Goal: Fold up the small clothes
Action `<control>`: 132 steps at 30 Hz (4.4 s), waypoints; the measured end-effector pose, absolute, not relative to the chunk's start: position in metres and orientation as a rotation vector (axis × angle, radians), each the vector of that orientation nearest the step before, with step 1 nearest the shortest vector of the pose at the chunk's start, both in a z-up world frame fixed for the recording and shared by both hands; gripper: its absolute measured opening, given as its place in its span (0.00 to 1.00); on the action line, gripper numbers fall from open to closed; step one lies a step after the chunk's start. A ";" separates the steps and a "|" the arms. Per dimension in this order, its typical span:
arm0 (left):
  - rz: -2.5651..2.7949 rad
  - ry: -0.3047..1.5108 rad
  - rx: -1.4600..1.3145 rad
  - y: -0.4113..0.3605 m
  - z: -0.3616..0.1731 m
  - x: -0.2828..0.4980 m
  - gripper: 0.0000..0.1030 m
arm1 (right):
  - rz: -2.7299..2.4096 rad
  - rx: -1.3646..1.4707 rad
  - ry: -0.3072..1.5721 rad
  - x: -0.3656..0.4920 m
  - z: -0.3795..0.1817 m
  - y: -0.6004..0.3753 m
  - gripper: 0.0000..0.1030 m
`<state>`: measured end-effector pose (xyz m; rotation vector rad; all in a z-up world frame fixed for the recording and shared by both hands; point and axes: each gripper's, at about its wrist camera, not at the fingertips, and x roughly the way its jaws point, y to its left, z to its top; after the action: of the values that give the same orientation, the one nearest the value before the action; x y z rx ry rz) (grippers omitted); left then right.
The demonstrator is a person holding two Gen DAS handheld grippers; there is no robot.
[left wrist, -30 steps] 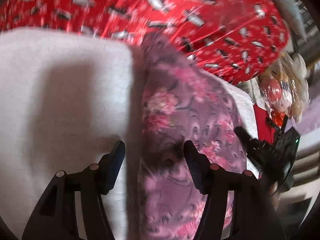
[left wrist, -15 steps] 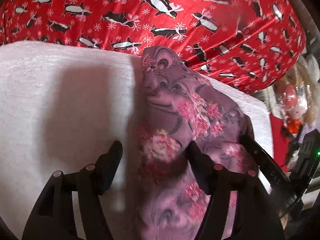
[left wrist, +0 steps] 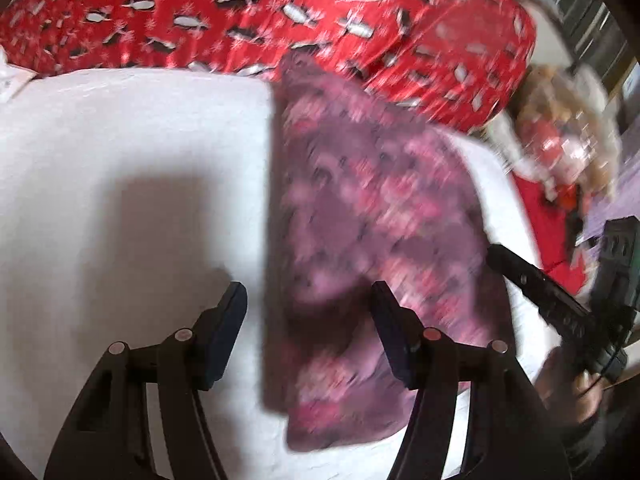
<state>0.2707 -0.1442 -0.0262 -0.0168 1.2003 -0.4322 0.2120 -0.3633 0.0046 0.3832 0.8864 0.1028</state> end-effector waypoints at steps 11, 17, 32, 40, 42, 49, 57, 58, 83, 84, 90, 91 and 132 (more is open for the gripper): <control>-0.525 1.277 -0.188 -0.123 -0.022 0.297 0.64 | -0.003 0.753 0.879 0.184 -0.004 -0.432 0.53; -0.596 1.394 -0.412 -0.134 -0.053 0.322 0.67 | 0.082 0.896 0.920 0.212 -0.051 -0.428 0.53; -0.533 1.230 -0.221 -0.149 -0.008 0.301 0.23 | 0.083 0.560 0.879 0.235 -0.002 -0.370 0.23; -0.513 1.109 -0.163 -0.102 0.042 0.263 0.23 | 0.134 0.514 0.831 0.202 0.045 -0.326 0.23; -0.492 1.091 -0.147 -0.089 0.051 0.254 0.23 | 0.146 0.515 0.825 0.197 0.052 -0.313 0.23; -0.425 1.073 -0.158 -0.039 0.067 0.229 0.23 | 0.198 0.511 0.824 0.185 0.068 -0.257 0.23; -0.387 1.060 -0.169 -0.004 0.074 0.213 0.23 | 0.218 0.509 0.836 0.175 0.070 -0.220 0.23; -0.382 1.063 -0.170 0.001 0.073 0.211 0.23 | 0.221 0.513 0.841 0.174 0.068 -0.215 0.23; -0.358 1.119 -0.274 0.078 0.024 0.211 0.35 | 0.136 0.772 0.937 0.171 -0.006 -0.236 0.35; -0.362 1.106 -0.260 0.072 0.029 0.220 0.35 | 0.142 0.768 0.945 0.176 -0.006 -0.236 0.35; -0.342 1.104 -0.124 0.037 0.028 0.265 0.35 | 0.136 0.727 1.030 0.228 -0.017 -0.216 0.32; -0.334 1.114 -0.092 0.030 0.022 0.275 0.35 | 0.146 0.725 1.015 0.233 -0.015 -0.213 0.10; -0.251 1.166 0.078 0.082 -0.018 0.144 0.61 | 0.243 0.335 1.071 0.113 -0.005 -0.157 0.29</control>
<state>0.1443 0.0816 -0.0181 0.0778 1.1661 -0.2509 0.1125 -0.1570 -0.0054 0.3349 1.0713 0.2432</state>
